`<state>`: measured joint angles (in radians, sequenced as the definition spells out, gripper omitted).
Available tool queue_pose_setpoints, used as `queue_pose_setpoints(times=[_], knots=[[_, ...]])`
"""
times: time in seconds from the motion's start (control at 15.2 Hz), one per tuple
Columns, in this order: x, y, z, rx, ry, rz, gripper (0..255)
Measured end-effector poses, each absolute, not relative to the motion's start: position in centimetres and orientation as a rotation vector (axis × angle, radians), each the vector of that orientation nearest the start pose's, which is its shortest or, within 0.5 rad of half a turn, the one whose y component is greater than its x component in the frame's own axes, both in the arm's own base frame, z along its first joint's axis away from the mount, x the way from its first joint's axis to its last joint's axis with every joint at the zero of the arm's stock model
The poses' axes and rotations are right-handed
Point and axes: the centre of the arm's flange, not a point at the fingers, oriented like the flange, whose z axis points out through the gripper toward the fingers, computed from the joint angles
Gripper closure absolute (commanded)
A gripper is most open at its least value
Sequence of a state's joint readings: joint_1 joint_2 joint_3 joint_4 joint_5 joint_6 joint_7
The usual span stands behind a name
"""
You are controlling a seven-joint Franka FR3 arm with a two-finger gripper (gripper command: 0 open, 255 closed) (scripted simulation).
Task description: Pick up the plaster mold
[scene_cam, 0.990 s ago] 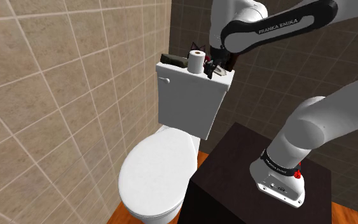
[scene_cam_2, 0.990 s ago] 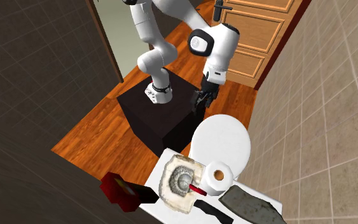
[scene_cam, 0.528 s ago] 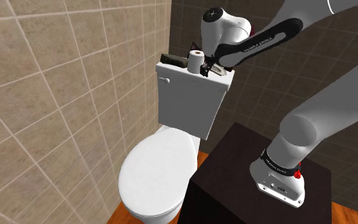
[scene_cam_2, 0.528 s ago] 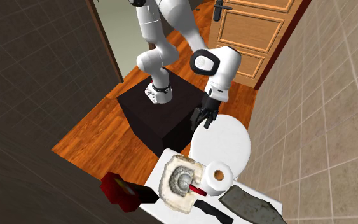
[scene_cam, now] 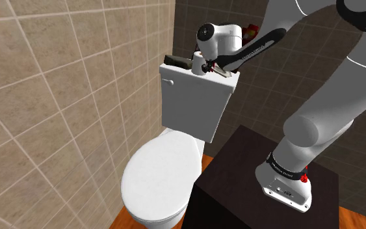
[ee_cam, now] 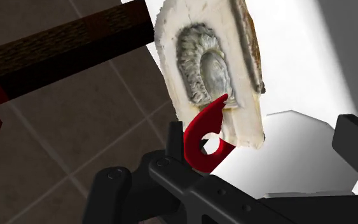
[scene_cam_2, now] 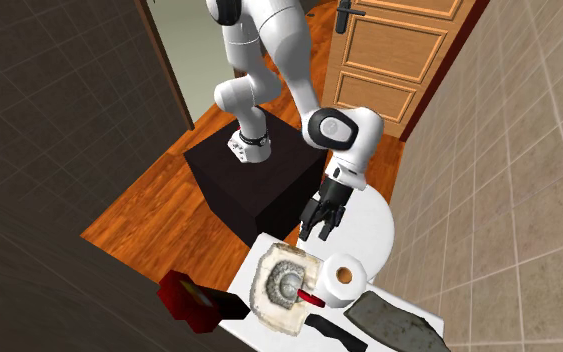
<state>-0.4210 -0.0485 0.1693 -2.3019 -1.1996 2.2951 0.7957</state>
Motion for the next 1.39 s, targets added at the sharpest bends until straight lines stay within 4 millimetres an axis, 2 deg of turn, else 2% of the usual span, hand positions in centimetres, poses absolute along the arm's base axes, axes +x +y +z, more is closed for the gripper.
queue_pose_setpoints(times=[0.13, 0.59, 0.66, 1.39], knots=[[50.6, -16.0, 37.3, 2.206, -0.241, 0.347, 0], [50.9, -16.2, 34.0, 2.189, -0.239, 0.355, 0], [50.9, -16.2, 33.8, 2.189, -0.239, 0.355, 255], [50.9, -16.2, 33.8, 2.189, -0.239, 0.356, 255]])
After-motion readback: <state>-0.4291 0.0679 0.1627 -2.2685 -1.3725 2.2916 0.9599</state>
